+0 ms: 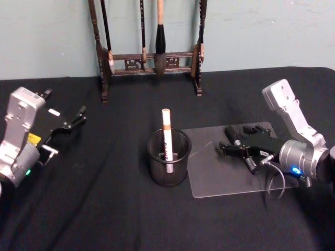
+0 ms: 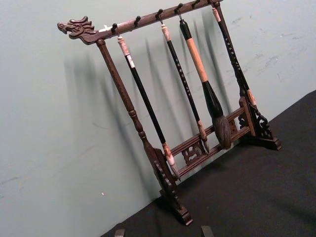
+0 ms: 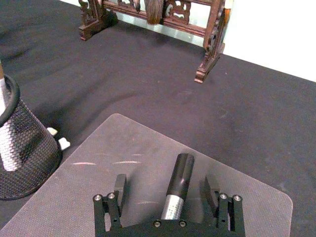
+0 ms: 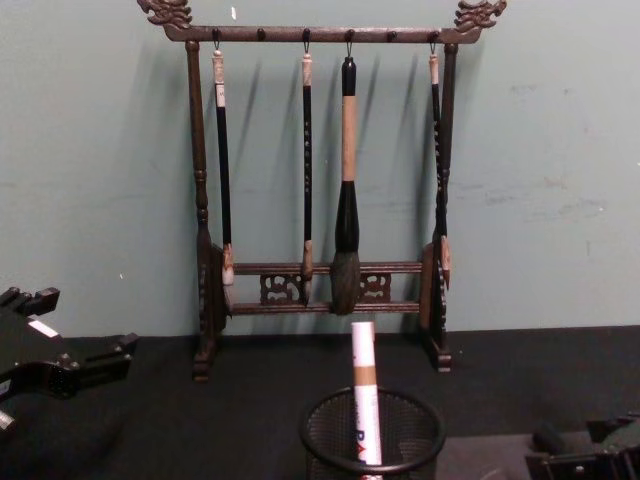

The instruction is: Pick up the water-based marker from the table and place it into the pen holder.

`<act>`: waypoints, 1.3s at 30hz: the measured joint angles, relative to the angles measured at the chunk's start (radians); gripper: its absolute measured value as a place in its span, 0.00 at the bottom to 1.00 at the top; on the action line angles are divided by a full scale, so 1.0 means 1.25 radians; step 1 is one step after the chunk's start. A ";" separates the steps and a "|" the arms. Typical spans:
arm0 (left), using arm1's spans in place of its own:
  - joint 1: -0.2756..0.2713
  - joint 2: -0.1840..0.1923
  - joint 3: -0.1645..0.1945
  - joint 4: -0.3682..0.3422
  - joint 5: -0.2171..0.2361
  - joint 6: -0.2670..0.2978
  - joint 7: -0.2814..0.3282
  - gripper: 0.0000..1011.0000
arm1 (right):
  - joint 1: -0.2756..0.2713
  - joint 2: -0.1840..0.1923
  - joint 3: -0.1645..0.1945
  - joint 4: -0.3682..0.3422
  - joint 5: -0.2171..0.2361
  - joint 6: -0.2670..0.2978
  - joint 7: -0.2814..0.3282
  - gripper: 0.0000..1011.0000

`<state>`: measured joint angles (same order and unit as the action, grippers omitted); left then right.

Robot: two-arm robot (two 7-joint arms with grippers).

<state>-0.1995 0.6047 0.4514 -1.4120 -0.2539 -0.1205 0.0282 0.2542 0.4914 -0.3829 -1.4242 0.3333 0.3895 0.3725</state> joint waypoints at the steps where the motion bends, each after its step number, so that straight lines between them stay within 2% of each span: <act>1: 0.000 0.000 0.000 0.000 0.000 0.000 0.000 0.99 | 0.000 -0.001 0.000 0.001 -0.001 0.000 0.000 0.99; 15: 0.000 0.000 0.000 0.000 0.000 0.000 0.000 0.99 | 0.008 -0.015 0.002 0.023 -0.020 -0.001 0.005 0.99; 39: 0.000 0.000 0.000 0.000 0.000 0.000 0.000 0.99 | 0.003 -0.025 0.013 0.038 -0.025 -0.010 0.018 0.99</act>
<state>-0.1995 0.6047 0.4514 -1.4120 -0.2539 -0.1205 0.0283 0.2576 0.4598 -0.3662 -1.3770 0.3015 0.3770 0.3944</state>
